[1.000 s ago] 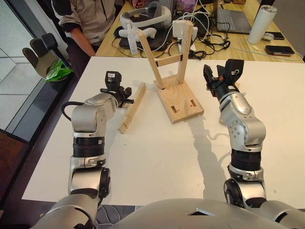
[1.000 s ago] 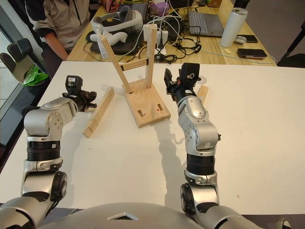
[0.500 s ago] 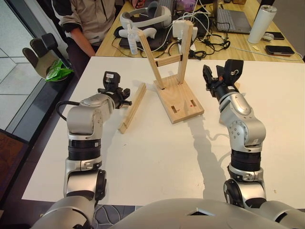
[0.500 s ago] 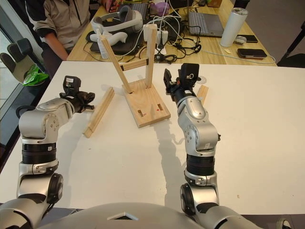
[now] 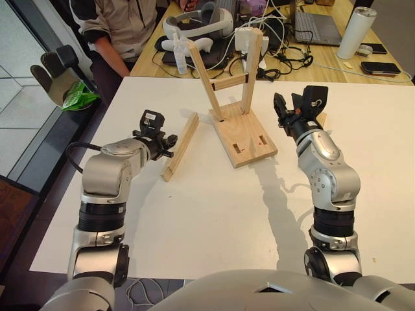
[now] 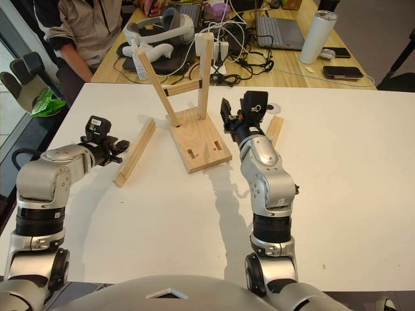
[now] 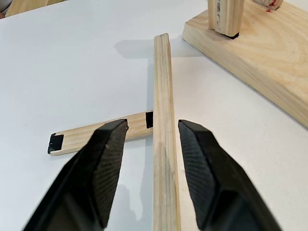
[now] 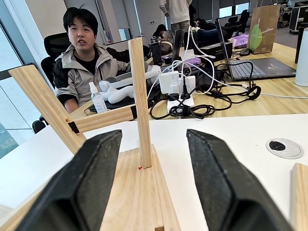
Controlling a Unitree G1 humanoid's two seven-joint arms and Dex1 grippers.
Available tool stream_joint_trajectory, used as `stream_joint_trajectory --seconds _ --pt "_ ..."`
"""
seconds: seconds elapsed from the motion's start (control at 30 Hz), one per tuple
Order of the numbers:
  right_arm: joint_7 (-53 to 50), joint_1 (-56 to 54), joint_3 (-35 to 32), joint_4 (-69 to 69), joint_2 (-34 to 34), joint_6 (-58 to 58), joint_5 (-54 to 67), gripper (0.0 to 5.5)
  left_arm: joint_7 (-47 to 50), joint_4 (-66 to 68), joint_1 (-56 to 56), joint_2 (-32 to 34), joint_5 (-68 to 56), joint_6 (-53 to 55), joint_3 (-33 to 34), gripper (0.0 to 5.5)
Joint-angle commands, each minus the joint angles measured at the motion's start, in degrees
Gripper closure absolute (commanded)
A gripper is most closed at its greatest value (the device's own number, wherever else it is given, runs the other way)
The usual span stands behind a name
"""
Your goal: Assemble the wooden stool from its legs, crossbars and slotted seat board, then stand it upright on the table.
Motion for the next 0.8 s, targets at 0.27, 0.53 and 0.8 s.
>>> stream_joint_trajectory --seconds 0.27,0.53,0.8 --pt "-0.33 0.19 -0.24 -0.20 -0.11 0.86 0.04 3.00 -2.44 -1.19 2.77 4.80 2.29 0.71 -4.03 3.16" --pt "-0.46 0.31 -0.25 -0.31 0.05 0.75 0.00 3.00 -3.35 -1.54 3.90 4.88 2.61 1.41 -5.08 3.16" --pt "-0.64 0.41 -0.38 -0.34 0.25 0.62 0.04 3.00 -4.32 -1.20 6.23 5.61 3.03 1.58 -5.89 3.16"
